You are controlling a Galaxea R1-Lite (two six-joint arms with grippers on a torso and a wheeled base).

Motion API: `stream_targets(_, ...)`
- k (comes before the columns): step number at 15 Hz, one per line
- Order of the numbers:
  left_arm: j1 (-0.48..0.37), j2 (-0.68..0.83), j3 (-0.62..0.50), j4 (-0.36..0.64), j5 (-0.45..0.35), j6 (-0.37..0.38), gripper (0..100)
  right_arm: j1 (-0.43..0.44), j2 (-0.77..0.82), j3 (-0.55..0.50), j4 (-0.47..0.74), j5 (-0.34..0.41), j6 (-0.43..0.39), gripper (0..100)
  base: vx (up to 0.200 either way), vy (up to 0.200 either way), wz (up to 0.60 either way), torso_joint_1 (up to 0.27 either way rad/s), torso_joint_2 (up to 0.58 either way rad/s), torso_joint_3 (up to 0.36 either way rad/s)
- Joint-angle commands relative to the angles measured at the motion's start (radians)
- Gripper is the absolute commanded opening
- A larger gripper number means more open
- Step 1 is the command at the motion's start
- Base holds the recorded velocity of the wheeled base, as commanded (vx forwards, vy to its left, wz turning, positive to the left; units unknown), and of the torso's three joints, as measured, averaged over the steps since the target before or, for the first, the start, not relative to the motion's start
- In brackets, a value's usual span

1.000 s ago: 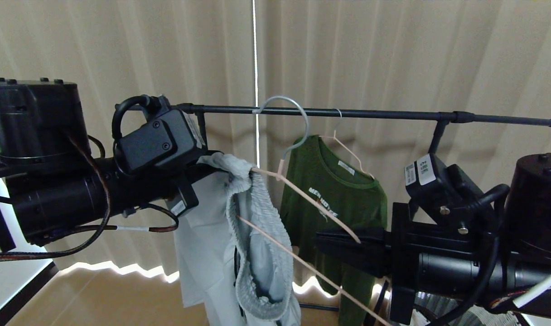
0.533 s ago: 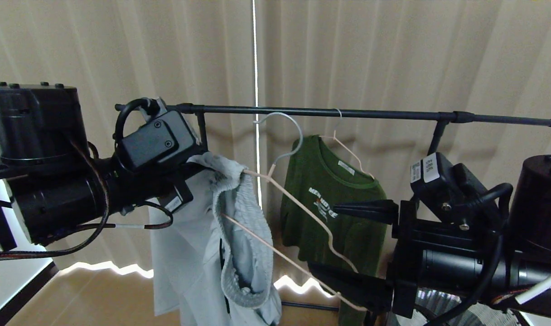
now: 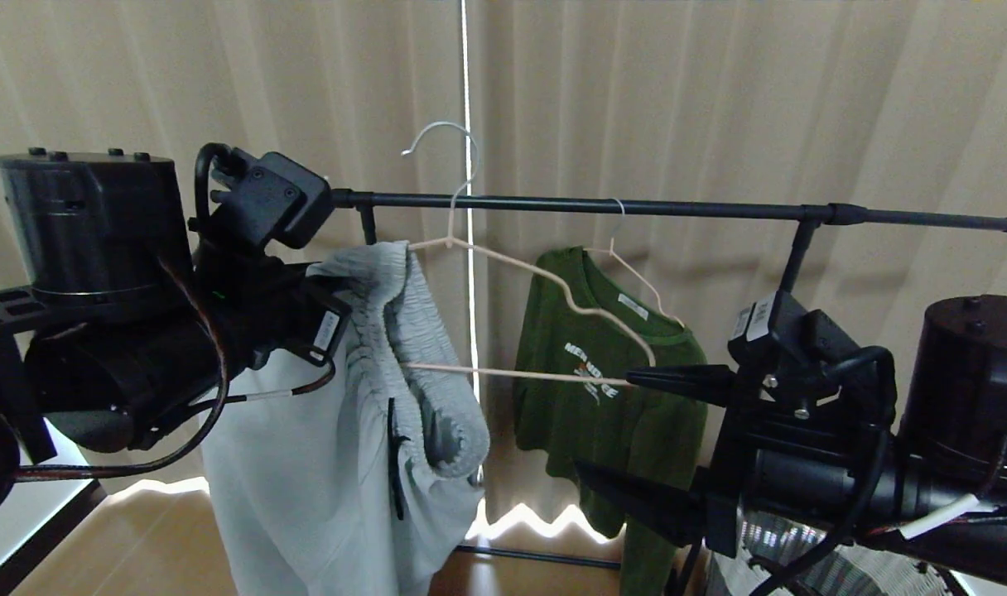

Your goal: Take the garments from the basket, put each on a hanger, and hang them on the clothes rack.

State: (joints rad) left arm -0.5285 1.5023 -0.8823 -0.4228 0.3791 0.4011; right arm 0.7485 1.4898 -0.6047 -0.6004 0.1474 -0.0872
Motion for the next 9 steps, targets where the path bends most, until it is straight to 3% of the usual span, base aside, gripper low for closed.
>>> stream_targets(1,-0.015,0.016,-0.02,-0.001,0.006,-0.036,0,0.005,0.033,0.005,-0.002,-0.012,0.0,100,0.0,0.0,0.0,0.0,0.0,0.0)
stream_targets(3,-0.059,0.013,-0.035,-0.036,0.006,-0.157,0,0.022,0.093,0.006,-0.067,-0.06,0.003,100,0.0,0.0,0.0,0.0,0.0,0.0)
stream_targets(6,-0.087,0.012,-0.043,-0.102,-0.002,-0.166,0,0.046,0.191,-0.003,-0.205,-0.149,0.003,100,0.0,0.0,0.0,0.0,0.0,0.0)
stream_targets(9,-0.111,0.01,-0.044,-0.142,-0.002,-0.166,0,0.052,0.245,-0.021,-0.251,-0.158,0.001,100,0.0,0.0,0.0,0.0,0.0,0.0)
